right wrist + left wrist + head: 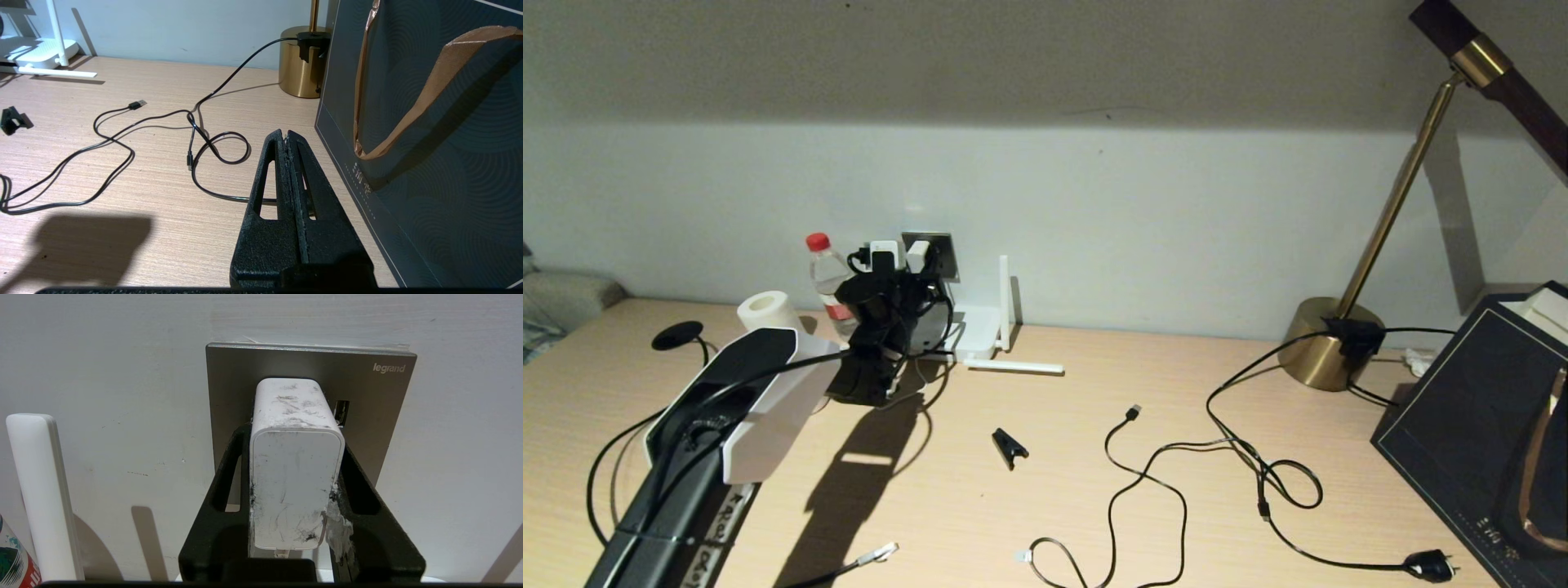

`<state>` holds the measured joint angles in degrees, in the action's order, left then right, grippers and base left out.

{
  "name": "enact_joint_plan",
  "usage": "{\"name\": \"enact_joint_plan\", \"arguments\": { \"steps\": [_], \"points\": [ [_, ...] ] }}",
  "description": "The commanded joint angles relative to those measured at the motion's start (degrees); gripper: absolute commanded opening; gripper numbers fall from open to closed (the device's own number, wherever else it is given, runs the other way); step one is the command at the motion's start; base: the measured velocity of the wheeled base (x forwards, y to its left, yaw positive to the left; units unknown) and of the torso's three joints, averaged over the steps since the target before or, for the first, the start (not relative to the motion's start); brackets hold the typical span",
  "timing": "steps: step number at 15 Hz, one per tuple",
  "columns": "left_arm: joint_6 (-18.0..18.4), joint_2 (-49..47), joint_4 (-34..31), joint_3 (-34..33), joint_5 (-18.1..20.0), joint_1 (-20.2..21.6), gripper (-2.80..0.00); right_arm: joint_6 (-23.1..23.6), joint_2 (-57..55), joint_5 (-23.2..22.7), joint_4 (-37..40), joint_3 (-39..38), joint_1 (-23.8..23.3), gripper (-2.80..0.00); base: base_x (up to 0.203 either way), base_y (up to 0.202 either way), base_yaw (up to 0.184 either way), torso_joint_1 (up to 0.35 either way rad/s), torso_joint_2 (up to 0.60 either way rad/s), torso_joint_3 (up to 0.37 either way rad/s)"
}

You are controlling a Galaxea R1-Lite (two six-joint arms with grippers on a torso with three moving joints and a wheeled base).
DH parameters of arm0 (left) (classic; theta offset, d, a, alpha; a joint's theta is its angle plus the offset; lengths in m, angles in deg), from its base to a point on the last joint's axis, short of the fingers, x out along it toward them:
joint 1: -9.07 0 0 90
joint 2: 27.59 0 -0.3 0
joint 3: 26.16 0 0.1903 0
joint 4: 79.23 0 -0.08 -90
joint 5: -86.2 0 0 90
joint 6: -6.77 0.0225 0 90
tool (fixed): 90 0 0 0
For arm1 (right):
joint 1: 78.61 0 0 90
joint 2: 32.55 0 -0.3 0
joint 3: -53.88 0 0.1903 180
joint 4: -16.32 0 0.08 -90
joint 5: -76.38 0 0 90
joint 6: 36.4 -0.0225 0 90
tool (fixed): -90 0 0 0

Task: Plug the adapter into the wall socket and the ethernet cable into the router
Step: Plug plug into socket

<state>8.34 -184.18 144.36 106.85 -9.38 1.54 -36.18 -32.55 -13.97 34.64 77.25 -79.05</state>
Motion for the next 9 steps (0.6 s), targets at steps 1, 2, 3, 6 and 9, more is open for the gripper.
{"name": "enact_joint_plan", "arguments": {
  "steps": [1,2,3,6,9],
  "points": [
    [0.02,-0.21,0.19,-0.04,-0.13,-0.12,-2.80,0.04,0.00,-0.09,-0.04,-2.02,0.00,-2.80,0.000,0.000,0.000,0.000,0.00,0.000],
    [0.02,-0.21,0.27,-0.04,-0.04,-0.21,-2.40,0.04,0.00,-0.09,-0.04,-2.02,0.00,-2.80,0.000,0.000,0.000,0.000,0.00,0.000],
    [0.02,-0.12,0.36,-0.04,-0.04,-0.30,0.00,0.04,0.00,0.00,-0.04,-2.02,0.00,-2.80,0.000,0.000,0.000,0.000,0.00,0.000],
    [0.02,-0.12,0.74,-0.04,-0.04,-0.39,0.00,0.04,0.00,-0.09,-0.04,-2.02,0.00,-2.80,0.000,0.000,0.000,0.000,0.00,0.000],
    [0.02,-0.12,0.89,-0.04,-0.13,-0.39,0.00,0.04,0.00,-0.06,-0.04,-2.02,0.00,-2.80,0.000,0.000,0.000,0.000,0.00,0.000]
  ]
}}
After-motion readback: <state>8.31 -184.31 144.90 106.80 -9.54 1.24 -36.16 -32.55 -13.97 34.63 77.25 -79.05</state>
